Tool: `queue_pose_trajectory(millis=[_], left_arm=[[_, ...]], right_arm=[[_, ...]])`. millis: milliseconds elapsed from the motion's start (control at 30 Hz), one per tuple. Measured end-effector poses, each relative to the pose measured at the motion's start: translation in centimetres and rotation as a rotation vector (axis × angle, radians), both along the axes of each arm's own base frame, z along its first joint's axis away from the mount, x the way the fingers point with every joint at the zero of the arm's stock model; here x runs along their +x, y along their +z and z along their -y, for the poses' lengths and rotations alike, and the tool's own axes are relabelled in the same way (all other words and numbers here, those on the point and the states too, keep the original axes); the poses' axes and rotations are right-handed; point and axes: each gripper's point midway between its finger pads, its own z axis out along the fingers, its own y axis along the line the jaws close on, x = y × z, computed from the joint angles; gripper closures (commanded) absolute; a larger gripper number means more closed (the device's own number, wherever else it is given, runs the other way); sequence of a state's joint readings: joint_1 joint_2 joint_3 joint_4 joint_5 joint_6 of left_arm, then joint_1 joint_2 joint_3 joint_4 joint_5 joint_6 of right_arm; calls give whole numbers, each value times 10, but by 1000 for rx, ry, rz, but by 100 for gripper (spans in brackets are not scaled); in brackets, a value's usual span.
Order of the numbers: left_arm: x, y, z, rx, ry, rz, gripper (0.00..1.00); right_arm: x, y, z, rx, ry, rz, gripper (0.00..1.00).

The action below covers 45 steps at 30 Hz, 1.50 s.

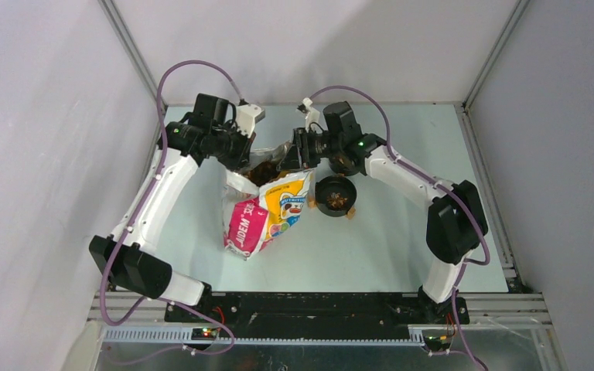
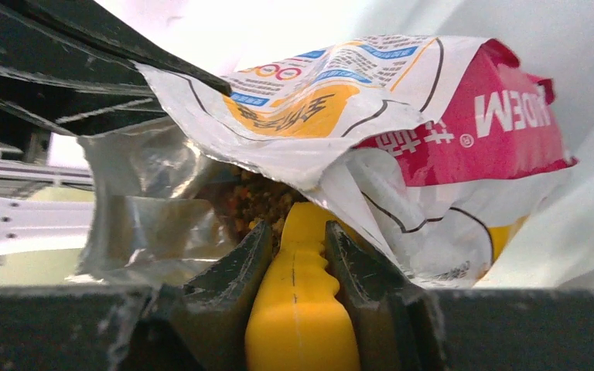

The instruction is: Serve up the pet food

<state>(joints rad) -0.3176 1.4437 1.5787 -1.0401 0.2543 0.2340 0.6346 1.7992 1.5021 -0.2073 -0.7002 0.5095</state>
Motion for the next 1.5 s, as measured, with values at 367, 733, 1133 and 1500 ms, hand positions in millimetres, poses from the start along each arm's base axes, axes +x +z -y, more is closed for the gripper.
queue_pose_trajectory(millis=[367,733,1133,1500], left_arm=[[-1,0,0,1,-3,-1,100],[-1,-1,-5,20,12,-4,100],[2,0,-9,37,27,1,100],[2,2,-6,43,12,2,100]], right_arm=[[2,14,9,139,-67,-240,100],[22,34,47,209,-240,-430,100],[38,44,71,247,-320,-511,100],[39,47,80,281,-347,-591,100]])
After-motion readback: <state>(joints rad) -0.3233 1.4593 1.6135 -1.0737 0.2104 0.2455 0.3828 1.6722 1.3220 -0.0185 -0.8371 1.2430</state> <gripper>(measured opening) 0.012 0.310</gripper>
